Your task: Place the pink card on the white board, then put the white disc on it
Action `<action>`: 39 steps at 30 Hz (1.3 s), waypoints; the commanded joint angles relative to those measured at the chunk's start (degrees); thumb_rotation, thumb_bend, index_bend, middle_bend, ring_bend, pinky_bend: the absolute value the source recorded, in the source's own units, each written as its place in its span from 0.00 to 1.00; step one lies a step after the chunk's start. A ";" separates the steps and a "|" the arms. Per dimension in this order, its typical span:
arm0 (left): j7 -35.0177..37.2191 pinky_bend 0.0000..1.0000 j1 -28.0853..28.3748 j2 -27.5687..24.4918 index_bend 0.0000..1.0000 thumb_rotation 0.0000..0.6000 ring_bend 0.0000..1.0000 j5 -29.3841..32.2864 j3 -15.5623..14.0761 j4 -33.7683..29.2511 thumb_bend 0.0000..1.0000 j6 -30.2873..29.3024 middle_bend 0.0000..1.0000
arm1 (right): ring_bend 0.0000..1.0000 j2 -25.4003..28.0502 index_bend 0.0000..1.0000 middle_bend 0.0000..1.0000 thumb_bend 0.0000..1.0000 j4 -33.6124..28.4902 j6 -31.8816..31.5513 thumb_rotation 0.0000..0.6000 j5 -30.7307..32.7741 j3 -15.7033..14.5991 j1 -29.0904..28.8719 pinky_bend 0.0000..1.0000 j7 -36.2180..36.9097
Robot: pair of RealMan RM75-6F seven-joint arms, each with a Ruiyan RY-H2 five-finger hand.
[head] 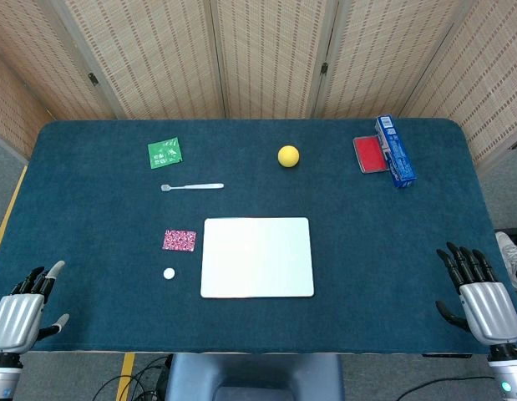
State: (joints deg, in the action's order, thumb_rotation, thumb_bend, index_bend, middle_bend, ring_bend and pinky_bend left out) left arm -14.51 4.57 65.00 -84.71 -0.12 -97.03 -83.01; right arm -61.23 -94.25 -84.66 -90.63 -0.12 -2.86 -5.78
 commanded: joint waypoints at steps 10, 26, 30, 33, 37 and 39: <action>-0.34 0.33 -0.72 0.27 0.00 1.00 0.16 -2.93 -1.09 -0.38 0.25 -1.78 0.34 | 0.00 0.30 0.00 0.00 0.20 -0.22 -1.64 1.00 -2.51 -0.81 0.53 0.00 0.59; -4.52 1.00 7.28 -1.09 0.14 1.00 1.00 2.96 5.38 -5.91 0.25 6.86 1.00 | 0.00 0.73 0.00 0.00 0.19 0.05 -1.74 1.00 -2.51 -0.68 0.58 0.00 1.81; -7.68 1.00 10.28 -2.20 0.18 1.00 1.00 7.75 6.35 -9.62 0.25 12.32 1.00 | 0.00 0.90 0.00 0.00 0.19 0.13 -1.46 1.00 -2.06 -0.46 0.44 0.00 2.23; -7.80 1.00 13.00 -3.03 0.21 1.00 1.00 11.02 7.29 -11.94 0.25 16.72 1.00 | 0.00 0.99 0.00 0.00 0.19 0.20 -0.76 1.00 -1.70 -0.36 0.12 0.00 2.38; -11.34 1.00 16.26 -1.34 0.23 1.00 1.00 14.71 8.41 -12.62 0.25 19.22 1.00 | 0.00 1.11 0.00 0.00 0.20 0.24 0.06 1.00 -1.50 -0.38 -0.26 0.00 2.55; -12.90 1.00 17.66 0.00 0.23 1.00 1.00 17.22 8.92 -12.45 0.25 20.16 1.00 | 0.00 1.20 0.00 0.00 0.20 0.21 0.04 1.00 -1.60 -0.42 -0.27 0.00 2.71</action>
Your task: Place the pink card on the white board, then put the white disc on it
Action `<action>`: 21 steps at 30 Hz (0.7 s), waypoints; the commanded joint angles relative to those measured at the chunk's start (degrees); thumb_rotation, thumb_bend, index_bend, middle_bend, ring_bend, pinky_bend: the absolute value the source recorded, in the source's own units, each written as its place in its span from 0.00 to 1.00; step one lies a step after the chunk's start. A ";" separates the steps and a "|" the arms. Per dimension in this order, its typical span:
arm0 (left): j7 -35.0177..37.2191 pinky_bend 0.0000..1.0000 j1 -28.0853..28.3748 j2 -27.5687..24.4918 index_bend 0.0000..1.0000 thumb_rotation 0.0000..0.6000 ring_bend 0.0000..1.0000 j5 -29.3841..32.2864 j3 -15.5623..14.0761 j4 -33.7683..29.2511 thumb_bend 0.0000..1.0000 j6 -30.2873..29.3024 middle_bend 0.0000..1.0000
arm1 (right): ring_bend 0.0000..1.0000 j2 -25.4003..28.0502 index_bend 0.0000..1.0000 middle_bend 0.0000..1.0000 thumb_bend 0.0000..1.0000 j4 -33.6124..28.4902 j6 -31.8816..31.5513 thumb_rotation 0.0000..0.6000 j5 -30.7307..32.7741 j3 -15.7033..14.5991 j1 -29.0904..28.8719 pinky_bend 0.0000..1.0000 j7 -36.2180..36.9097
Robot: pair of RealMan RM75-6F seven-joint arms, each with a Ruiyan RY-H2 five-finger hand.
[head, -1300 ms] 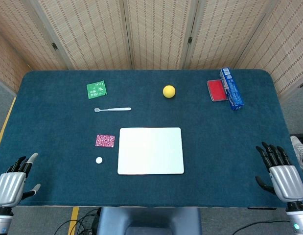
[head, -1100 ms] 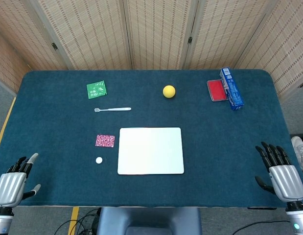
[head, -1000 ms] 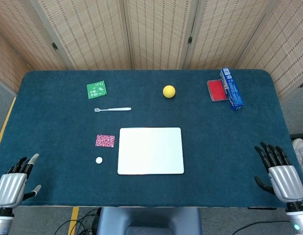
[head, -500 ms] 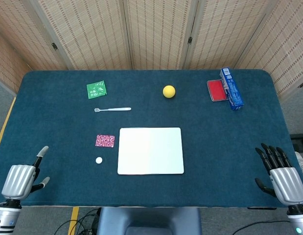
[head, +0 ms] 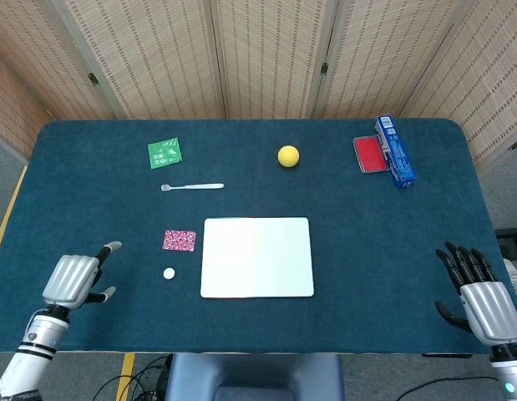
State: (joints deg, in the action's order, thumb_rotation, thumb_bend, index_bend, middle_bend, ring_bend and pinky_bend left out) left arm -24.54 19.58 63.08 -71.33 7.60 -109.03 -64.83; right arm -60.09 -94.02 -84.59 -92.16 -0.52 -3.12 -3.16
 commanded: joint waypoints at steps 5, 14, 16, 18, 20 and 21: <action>-7.90 1.00 5.91 6.59 0.25 1.00 1.00 9.92 2.38 1.32 0.25 1.62 1.00 | 0.00 0.36 0.00 0.00 0.20 0.17 -0.44 1.00 -0.53 -0.20 0.13 0.00 0.96; -10.62 1.00 8.12 12.73 0.25 1.00 1.00 13.04 1.59 5.37 0.25 -0.53 1.00 | 0.00 0.78 0.00 0.00 0.20 0.59 -1.33 1.00 -0.99 -0.37 0.51 0.00 2.35; -10.46 1.00 8.43 13.59 0.26 1.00 1.00 13.22 1.53 6.18 0.25 -0.78 1.00 | 0.00 0.78 0.00 0.00 0.20 0.56 -1.40 1.00 -1.15 -0.46 0.56 0.00 2.33; -10.04 1.00 8.79 14.51 0.27 1.00 1.00 13.10 1.55 7.15 0.25 -1.02 1.00 | 0.00 0.74 0.00 0.00 0.19 0.56 -1.50 1.00 -1.24 -0.48 0.60 0.00 2.26; -9.74 1.00 9.12 15.60 0.28 1.00 1.00 12.59 1.70 8.40 0.25 -1.75 1.00 | 0.00 0.75 0.00 0.00 0.19 0.54 -1.54 1.00 -1.25 -0.47 0.62 0.00 2.29; -9.86 1.00 9.28 16.12 0.28 1.00 1.00 12.43 1.77 8.97 0.25 -2.15 1.00 | 0.00 0.76 0.00 0.00 0.19 0.55 -1.56 1.00 -1.23 -0.47 0.63 0.00 2.29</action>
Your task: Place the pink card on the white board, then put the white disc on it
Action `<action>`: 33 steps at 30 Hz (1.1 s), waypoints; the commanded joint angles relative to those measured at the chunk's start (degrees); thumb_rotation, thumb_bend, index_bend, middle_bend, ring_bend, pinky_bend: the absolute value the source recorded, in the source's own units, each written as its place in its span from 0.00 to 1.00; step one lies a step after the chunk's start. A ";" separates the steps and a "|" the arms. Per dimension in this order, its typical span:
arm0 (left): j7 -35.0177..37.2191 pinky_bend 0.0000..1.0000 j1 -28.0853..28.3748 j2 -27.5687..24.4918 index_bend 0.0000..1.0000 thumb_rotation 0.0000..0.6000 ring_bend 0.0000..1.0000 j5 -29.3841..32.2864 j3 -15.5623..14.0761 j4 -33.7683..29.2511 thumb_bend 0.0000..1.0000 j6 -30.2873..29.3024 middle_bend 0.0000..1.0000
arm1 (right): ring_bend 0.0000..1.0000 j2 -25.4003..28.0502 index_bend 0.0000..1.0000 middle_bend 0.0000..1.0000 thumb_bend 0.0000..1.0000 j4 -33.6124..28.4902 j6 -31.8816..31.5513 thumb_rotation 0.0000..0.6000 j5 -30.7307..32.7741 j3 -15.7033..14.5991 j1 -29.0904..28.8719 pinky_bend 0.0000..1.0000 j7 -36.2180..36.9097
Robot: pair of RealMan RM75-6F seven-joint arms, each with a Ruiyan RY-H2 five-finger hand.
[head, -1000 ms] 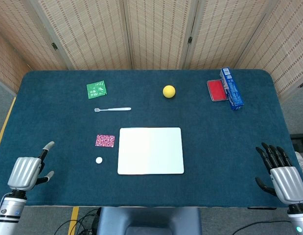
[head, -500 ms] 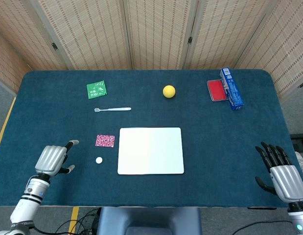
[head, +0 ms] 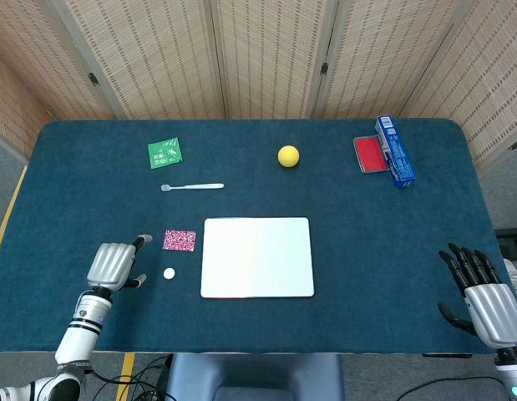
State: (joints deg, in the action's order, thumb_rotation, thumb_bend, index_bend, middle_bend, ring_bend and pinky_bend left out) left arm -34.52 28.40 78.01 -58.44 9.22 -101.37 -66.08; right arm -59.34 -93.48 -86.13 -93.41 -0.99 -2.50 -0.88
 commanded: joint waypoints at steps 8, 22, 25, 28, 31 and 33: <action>-3.67 1.00 2.33 5.62 0.30 1.00 1.00 2.10 0.39 4.80 0.25 -2.37 1.00 | 0.00 0.09 0.00 0.00 0.20 0.09 -0.36 1.00 -0.05 0.04 0.17 0.00 0.22; -9.88 1.00 7.43 10.15 0.31 1.00 1.00 10.40 2.75 8.44 0.25 -0.78 1.00 | 0.00 0.37 0.00 0.00 0.19 0.29 0.12 1.00 0.37 0.14 0.02 0.00 0.95; -10.82 1.00 8.55 10.86 0.31 1.00 1.00 11.82 3.17 8.95 0.25 -0.46 1.00 | 0.00 0.58 0.00 0.00 0.19 0.41 0.17 1.00 0.45 0.17 -0.02 0.00 1.51; -11.45 1.00 9.85 11.65 0.32 1.00 1.00 13.49 3.60 10.03 0.25 0.43 1.00 | 0.00 0.78 0.00 0.00 0.19 0.56 0.13 1.00 0.50 0.18 -0.01 0.00 2.13; -12.33 1.00 11.37 12.38 0.32 1.00 1.00 15.59 4.03 11.40 0.25 1.50 1.00 | 0.00 0.98 0.00 0.00 0.20 0.71 0.17 1.00 0.89 0.34 -0.01 0.00 2.84; -12.82 1.00 12.11 12.80 0.32 1.00 1.00 16.62 4.22 12.09 0.25 1.78 1.00 | 0.00 1.12 0.00 0.00 0.20 0.78 0.27 1.00 1.18 0.45 -0.04 0.00 3.28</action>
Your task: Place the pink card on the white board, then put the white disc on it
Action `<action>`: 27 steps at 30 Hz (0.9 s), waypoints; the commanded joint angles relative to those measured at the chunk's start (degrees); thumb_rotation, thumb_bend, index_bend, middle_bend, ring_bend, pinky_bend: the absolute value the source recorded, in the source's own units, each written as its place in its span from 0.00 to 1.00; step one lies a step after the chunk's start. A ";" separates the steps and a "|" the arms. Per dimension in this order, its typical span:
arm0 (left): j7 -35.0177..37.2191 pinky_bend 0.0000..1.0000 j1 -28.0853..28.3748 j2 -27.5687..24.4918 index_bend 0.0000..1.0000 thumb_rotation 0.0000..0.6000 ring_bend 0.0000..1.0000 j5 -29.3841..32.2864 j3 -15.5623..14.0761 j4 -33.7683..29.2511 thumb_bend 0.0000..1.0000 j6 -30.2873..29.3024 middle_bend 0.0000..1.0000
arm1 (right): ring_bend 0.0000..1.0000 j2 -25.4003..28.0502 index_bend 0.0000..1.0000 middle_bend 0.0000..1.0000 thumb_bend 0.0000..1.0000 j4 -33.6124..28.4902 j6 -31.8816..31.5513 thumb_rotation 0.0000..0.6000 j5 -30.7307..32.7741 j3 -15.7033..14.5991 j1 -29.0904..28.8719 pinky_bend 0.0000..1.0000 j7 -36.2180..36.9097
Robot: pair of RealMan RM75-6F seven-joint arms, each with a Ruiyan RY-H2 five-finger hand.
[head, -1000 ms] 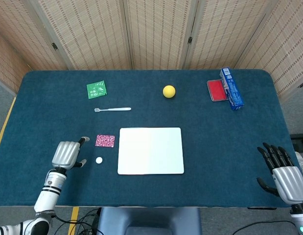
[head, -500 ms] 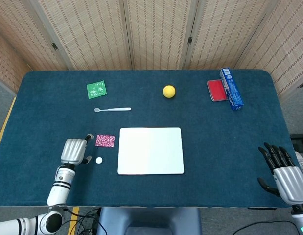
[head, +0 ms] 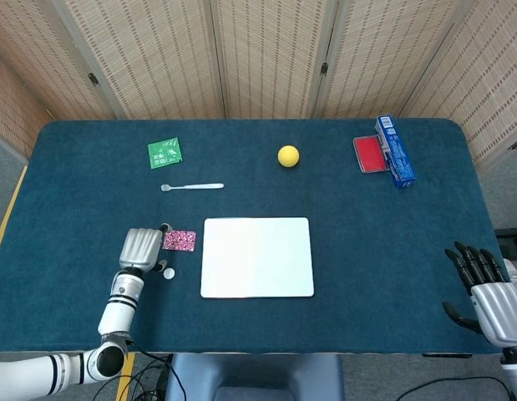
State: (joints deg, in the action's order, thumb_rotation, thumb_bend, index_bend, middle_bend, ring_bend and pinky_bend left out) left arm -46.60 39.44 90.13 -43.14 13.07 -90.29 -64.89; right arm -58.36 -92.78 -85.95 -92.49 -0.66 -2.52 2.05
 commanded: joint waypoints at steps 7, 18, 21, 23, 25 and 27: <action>-1.64 1.00 3.49 2.68 0.32 1.00 1.00 4.09 0.70 3.47 0.25 1.14 1.00 | 0.00 0.90 0.00 0.00 0.19 0.48 0.07 1.00 0.27 0.17 -0.09 0.00 2.63; -2.56 1.00 6.45 5.50 0.33 1.00 1.00 7.47 0.56 7.08 0.25 2.74 1.00 | 0.00 1.55 0.00 0.00 0.19 1.54 -0.66 1.00 0.08 0.11 0.24 0.00 5.59; -4.03 1.00 7.52 5.57 0.33 1.00 1.00 9.51 0.80 7.27 0.25 2.90 1.00 | 0.00 1.65 0.00 0.00 0.19 1.71 -0.78 1.00 0.25 0.20 0.31 0.00 6.17; -4.90 1.00 8.23 5.49 0.33 1.00 1.00 10.64 1.03 7.14 0.25 2.76 1.00 | 0.00 1.73 0.00 0.00 0.19 1.84 -0.55 1.00 0.44 0.26 0.22 0.00 6.51; -5.41 1.00 8.75 5.40 0.33 1.00 1.00 11.35 1.23 7.02 0.25 2.53 1.00 | 0.00 1.79 0.00 0.00 0.19 1.90 -0.26 1.00 0.56 0.30 0.09 0.00 6.71; -5.82 1.00 9.31 5.25 0.33 1.00 1.00 12.23 1.39 6.91 0.25 2.58 1.00 | 0.00 1.86 0.00 0.00 0.19 1.94 0.00 1.00 0.64 0.30 -0.02 0.00 6.91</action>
State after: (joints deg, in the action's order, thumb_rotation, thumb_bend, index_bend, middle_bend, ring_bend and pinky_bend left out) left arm -52.21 48.49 95.47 -31.17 14.33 -83.31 -62.29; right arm -56.52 -90.86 -85.97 -91.87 -0.36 -2.52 8.94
